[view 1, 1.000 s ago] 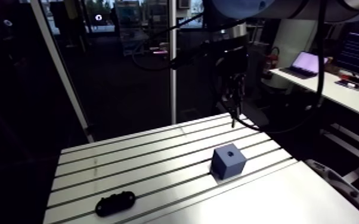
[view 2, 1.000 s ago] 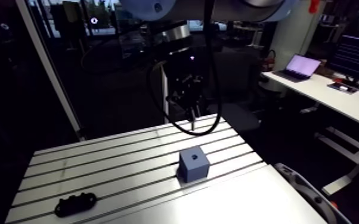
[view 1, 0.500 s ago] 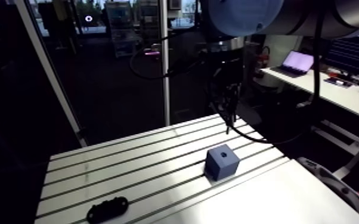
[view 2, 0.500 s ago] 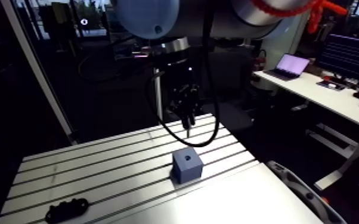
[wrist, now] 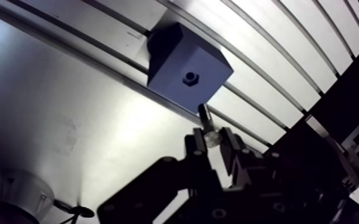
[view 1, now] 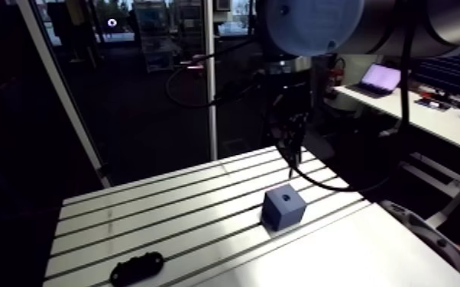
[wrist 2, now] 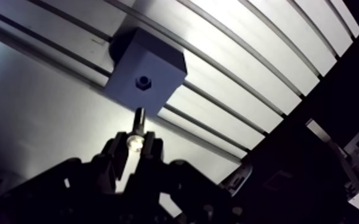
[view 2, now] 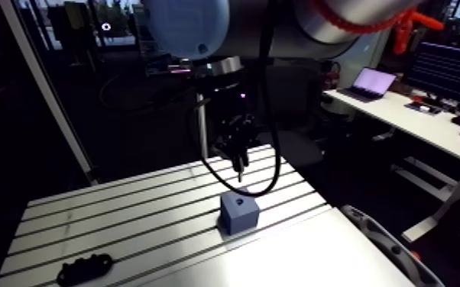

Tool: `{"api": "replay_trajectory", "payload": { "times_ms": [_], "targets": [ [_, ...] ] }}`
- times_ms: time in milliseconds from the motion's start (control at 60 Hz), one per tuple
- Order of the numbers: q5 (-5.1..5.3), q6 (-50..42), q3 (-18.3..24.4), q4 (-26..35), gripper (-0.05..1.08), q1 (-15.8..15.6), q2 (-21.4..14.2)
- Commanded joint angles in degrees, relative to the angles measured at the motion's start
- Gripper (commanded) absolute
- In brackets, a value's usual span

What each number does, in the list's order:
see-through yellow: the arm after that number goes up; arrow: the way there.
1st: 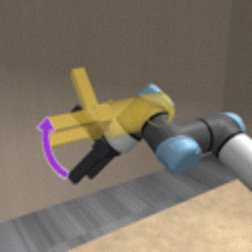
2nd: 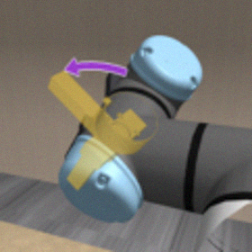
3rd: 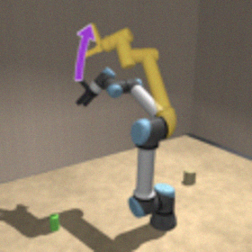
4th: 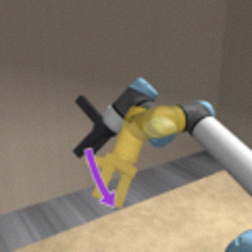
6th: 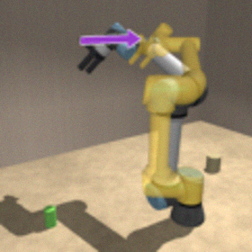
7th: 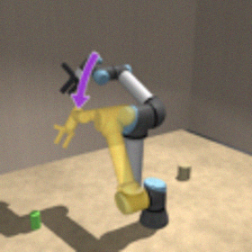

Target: Pick up the M10 bolt and insert it into the hex recess until seated.

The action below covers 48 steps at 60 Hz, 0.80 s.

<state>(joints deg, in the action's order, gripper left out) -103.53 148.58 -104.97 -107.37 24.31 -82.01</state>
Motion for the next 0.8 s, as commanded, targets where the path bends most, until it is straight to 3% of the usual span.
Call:
{"api": "replay_trajectory", "payload": {
  "times_ms": [17,800],
  "targets": [
    [0.03,0.02,-1.65,-1.96,1.08,-0.05,0.06],
    [0.03,1.06,-3.78,-5.83,1.08,0.29,1.79]
  ]
}}
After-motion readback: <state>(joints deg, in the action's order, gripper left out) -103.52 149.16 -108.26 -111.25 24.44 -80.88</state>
